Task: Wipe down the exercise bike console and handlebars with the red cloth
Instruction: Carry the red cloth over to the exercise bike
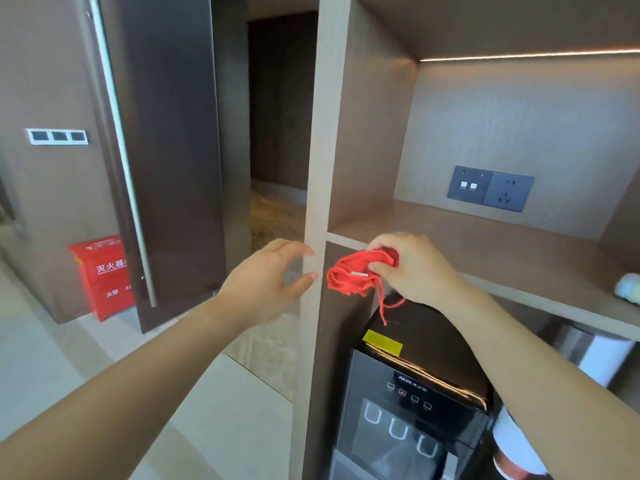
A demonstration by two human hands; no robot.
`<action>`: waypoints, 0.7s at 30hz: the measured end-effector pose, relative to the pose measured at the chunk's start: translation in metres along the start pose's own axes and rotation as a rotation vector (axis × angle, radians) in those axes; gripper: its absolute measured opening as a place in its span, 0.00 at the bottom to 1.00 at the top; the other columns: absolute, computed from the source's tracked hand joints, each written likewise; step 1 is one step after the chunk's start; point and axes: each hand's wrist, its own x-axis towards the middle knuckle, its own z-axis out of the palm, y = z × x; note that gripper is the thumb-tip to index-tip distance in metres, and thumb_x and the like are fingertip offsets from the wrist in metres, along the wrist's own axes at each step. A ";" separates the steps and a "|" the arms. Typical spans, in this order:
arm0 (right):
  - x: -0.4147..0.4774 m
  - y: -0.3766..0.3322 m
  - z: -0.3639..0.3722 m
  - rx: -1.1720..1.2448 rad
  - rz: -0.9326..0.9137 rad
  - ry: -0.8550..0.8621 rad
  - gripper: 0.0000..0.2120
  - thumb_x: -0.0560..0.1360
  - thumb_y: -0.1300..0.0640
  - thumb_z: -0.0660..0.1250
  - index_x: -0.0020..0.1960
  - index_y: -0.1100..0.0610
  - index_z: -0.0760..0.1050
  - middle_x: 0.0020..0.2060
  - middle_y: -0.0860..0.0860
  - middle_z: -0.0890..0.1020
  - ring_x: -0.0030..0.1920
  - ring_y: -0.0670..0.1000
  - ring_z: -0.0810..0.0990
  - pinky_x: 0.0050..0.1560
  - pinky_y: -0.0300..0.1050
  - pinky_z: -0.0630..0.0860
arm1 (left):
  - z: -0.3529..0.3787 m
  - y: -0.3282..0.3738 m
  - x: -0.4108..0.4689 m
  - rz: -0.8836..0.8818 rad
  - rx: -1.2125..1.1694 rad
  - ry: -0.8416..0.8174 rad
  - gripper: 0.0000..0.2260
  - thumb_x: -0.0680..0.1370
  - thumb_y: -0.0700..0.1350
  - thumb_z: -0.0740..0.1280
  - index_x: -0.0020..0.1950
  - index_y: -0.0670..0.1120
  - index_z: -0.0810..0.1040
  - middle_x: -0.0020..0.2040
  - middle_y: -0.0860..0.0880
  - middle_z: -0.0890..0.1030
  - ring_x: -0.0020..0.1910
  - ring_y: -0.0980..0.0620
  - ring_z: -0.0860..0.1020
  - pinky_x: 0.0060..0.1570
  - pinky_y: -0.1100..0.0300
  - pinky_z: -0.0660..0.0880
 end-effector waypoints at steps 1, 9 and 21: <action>-0.001 -0.017 0.008 0.023 -0.014 -0.010 0.05 0.71 0.57 0.70 0.46 0.49 0.78 0.43 0.46 0.81 0.43 0.48 0.77 0.43 0.42 0.71 | -0.009 -0.009 -0.015 -0.014 0.002 0.005 0.17 0.76 0.59 0.61 0.63 0.58 0.71 0.65 0.58 0.71 0.52 0.60 0.73 0.54 0.63 0.73; -0.034 -0.180 0.115 0.216 -0.137 -0.149 0.04 0.73 0.57 0.68 0.47 0.51 0.77 0.39 0.45 0.81 0.44 0.48 0.79 0.44 0.44 0.73 | -0.084 -0.098 -0.186 -0.178 0.038 0.075 0.15 0.77 0.55 0.63 0.62 0.53 0.74 0.59 0.54 0.75 0.55 0.55 0.75 0.47 0.62 0.71; -0.140 -0.470 0.297 0.590 -0.324 -0.504 0.08 0.72 0.59 0.67 0.43 0.46 0.75 0.36 0.40 0.80 0.38 0.39 0.78 0.39 0.28 0.68 | -0.196 -0.206 -0.510 -0.723 0.087 0.202 0.17 0.74 0.61 0.58 0.60 0.58 0.73 0.60 0.60 0.74 0.48 0.54 0.79 0.43 0.56 0.76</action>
